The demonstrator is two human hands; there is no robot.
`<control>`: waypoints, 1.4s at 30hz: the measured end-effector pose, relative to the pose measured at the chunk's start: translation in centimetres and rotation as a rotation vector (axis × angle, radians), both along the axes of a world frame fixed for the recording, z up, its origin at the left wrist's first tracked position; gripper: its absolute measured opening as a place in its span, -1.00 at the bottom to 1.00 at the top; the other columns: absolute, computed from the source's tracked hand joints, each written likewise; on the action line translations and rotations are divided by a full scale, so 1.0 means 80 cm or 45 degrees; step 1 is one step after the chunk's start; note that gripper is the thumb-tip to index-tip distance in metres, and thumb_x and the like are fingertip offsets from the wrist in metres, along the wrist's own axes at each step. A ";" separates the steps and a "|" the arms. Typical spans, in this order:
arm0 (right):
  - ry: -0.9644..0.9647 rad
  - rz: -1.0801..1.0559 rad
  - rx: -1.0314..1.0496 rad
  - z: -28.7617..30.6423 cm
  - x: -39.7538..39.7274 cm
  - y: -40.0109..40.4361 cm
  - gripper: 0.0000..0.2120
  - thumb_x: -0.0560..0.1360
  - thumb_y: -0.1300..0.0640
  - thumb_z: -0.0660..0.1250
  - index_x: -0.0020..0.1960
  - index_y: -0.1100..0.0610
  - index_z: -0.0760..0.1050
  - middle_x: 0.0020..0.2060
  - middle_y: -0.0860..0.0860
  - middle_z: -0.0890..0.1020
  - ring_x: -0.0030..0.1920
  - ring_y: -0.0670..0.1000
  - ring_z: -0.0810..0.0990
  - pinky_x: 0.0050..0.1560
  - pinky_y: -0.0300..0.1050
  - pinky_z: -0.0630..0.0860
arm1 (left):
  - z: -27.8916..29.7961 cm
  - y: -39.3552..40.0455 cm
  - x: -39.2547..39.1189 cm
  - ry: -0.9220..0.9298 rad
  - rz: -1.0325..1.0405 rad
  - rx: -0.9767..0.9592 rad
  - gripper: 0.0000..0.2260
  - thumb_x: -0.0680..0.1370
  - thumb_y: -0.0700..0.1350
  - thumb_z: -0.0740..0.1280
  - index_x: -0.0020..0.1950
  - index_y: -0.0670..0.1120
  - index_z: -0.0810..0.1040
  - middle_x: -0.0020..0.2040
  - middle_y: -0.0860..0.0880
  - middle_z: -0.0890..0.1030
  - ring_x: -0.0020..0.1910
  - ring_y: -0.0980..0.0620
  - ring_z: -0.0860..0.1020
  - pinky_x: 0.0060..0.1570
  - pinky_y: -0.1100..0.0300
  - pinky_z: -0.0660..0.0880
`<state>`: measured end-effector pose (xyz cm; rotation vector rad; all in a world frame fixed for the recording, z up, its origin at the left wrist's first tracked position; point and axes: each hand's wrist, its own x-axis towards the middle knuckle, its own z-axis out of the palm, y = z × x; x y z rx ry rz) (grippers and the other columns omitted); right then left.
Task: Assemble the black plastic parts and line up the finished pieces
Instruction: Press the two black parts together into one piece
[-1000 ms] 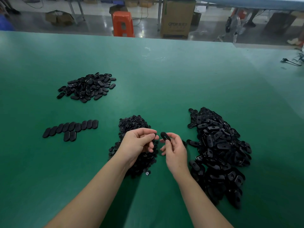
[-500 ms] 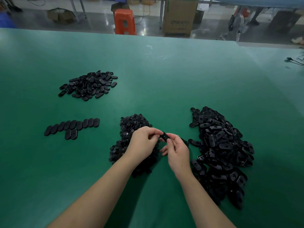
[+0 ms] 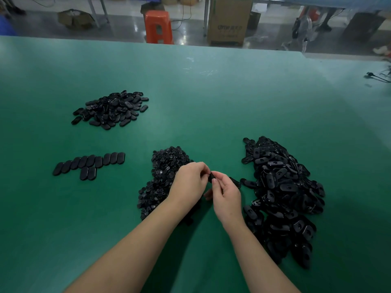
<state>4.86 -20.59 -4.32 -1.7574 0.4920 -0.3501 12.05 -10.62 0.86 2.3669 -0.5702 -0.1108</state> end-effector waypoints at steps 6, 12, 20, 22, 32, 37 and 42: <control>0.000 -0.010 0.021 -0.001 0.000 -0.001 -0.78 0.66 0.22 0.24 0.13 -0.06 0.57 -0.30 -0.07 0.70 -0.35 -0.09 0.65 -0.22 -0.30 0.53 | -0.005 -0.001 0.002 -0.016 0.014 -0.013 -0.90 0.58 -0.16 0.36 0.01 -0.07 0.69 -0.09 0.04 0.58 -0.09 0.07 0.54 0.00 0.17 0.51; -0.041 -0.024 0.056 0.000 0.000 -0.001 -0.71 0.66 0.24 0.24 0.04 -0.16 0.55 -0.24 -0.12 0.71 -0.35 -0.08 0.65 -0.25 -0.29 0.55 | -0.007 0.000 0.003 0.068 0.043 -0.126 -0.94 0.53 -0.16 0.44 -0.12 -0.01 0.67 -0.08 0.10 0.50 -0.07 0.11 0.51 0.01 0.18 0.48; -0.067 -0.034 0.123 -0.004 0.000 -0.003 -0.74 0.66 0.26 0.23 0.04 -0.08 0.58 -0.28 -0.03 0.69 -0.38 -0.07 0.61 -0.27 -0.23 0.56 | -0.004 0.006 0.009 0.100 -0.041 -0.128 -0.91 0.51 -0.15 0.46 -0.15 0.03 0.63 -0.04 0.09 0.52 0.06 0.08 0.48 0.06 0.26 0.38; -0.065 -0.043 0.114 -0.005 0.001 -0.003 -0.74 0.66 0.25 0.24 0.04 -0.08 0.58 -0.24 -0.06 0.70 -0.36 -0.07 0.63 -0.27 -0.22 0.57 | -0.007 0.005 0.005 0.052 -0.042 -0.094 -0.94 0.52 -0.14 0.43 -0.11 0.01 0.62 -0.02 0.09 0.50 0.10 0.09 0.44 0.08 0.23 0.41; -0.044 -0.050 0.021 -0.009 0.001 -0.002 -0.77 0.66 0.20 0.24 0.06 -0.11 0.58 -0.17 -0.12 0.72 -0.22 -0.09 0.68 -0.13 -0.14 0.62 | 0.004 0.000 -0.006 -0.099 -0.019 0.137 -0.89 0.59 -0.07 0.31 0.04 0.00 0.63 0.02 0.04 0.52 -0.08 -0.01 0.56 -0.07 0.08 0.53; -0.051 -0.055 0.028 -0.009 0.001 -0.002 -0.74 0.66 0.20 0.26 0.04 -0.15 0.58 -0.08 -0.16 0.72 -0.01 -0.12 0.69 0.02 -0.18 0.61 | 0.001 -0.010 -0.014 -0.153 -0.012 0.195 -0.87 0.63 -0.08 0.24 0.07 -0.06 0.57 -0.01 0.00 0.54 -0.06 -0.04 0.55 -0.10 0.12 0.43; -0.068 -0.057 0.036 -0.006 0.000 -0.003 -0.75 0.66 0.21 0.25 0.04 -0.15 0.56 -0.10 -0.20 0.71 -0.07 -0.18 0.68 -0.07 -0.34 0.55 | 0.004 -0.011 -0.007 0.021 0.054 0.055 -0.89 0.59 -0.15 0.32 0.03 -0.07 0.65 -0.09 0.01 0.65 -0.09 0.03 0.59 0.01 0.13 0.53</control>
